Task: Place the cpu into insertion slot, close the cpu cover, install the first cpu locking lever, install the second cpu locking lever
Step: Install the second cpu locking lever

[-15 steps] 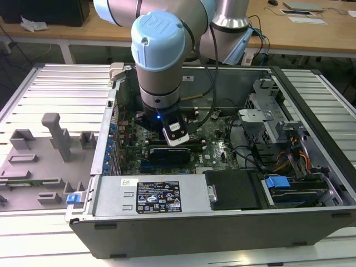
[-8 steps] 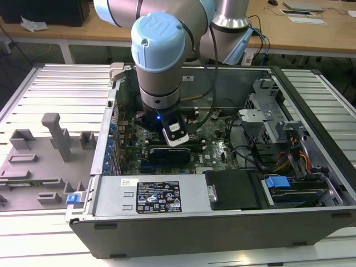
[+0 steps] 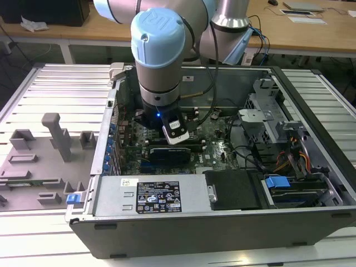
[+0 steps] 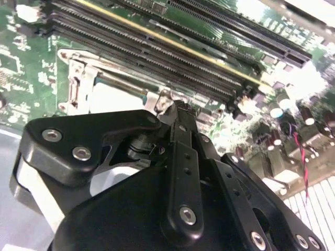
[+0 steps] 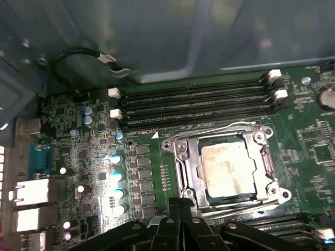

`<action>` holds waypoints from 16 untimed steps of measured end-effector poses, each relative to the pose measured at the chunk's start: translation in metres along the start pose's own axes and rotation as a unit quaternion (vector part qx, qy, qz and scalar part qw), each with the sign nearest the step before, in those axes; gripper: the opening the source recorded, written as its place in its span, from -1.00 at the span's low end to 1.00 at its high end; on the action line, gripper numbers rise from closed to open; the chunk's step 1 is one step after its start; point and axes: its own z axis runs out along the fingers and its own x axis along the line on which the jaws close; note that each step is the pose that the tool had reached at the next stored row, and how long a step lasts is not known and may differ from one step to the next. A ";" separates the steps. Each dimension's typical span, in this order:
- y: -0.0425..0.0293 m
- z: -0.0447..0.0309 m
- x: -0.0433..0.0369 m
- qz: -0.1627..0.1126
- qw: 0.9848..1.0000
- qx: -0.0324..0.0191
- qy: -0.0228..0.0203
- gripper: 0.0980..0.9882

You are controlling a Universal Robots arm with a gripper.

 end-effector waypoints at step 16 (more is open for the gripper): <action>0.0082 -0.0226 -0.0306 0.001 1.000 0.001 0.004 -0.98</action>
